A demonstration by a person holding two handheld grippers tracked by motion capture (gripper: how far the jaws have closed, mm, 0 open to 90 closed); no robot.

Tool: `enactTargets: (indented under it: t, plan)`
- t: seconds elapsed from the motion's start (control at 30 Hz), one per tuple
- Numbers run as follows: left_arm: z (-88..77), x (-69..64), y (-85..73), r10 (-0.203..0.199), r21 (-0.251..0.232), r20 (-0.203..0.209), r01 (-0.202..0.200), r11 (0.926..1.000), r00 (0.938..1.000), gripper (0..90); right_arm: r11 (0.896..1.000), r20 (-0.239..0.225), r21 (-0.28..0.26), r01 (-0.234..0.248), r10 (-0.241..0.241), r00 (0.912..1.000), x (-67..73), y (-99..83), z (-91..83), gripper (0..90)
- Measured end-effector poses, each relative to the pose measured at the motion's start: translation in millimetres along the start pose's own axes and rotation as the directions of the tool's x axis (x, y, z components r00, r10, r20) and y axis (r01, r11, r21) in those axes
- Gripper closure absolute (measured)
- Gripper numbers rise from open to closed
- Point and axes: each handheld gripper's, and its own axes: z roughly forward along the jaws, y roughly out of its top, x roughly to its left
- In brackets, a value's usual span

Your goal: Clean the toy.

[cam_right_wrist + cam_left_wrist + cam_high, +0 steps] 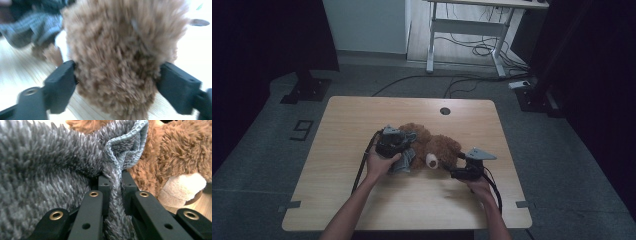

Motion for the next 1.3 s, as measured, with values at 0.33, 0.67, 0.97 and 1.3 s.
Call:
enactTargets:
  t: [0.33, 0.67, 0.97, 1.3]
  plan:
    - [0.1, -1.5, -5.8, 0.002, 0.010, 0.004, -0.002, 1.0000, 1.0000, 81.7, 0.997, 0.111, 0.008, -0.077, 0.075, 0.9909, 16.7, 29.6, 25.4, 10.9]
    - [-25.2, -18.2, 3.5, 0.023, -0.052, 0.033, -0.022, 0.9984, 0.9992, 81.1, 0.998, 0.066, 0.008, -0.056, 0.056, 0.9963, 15.8, 13.9, 15.0, 41.1]
    - [-26.6, -89.7, 44.3, 0.202, -0.117, 0.069, -0.193, 0.9741, 0.9769, 81.0, 1.000, 0.043, -0.001, -0.005, 0.005, 0.9990, 21.7, 4.4, 8.5, 44.7]
    - [46.0, -99.2, 46.7, 0.151, 0.011, 0.094, -0.152, 0.9883, 0.9841, 80.9, 0.999, 0.041, 0.007, 0.045, -0.045, 0.9981, 23.9, -3.7, 1.6, 46.5]
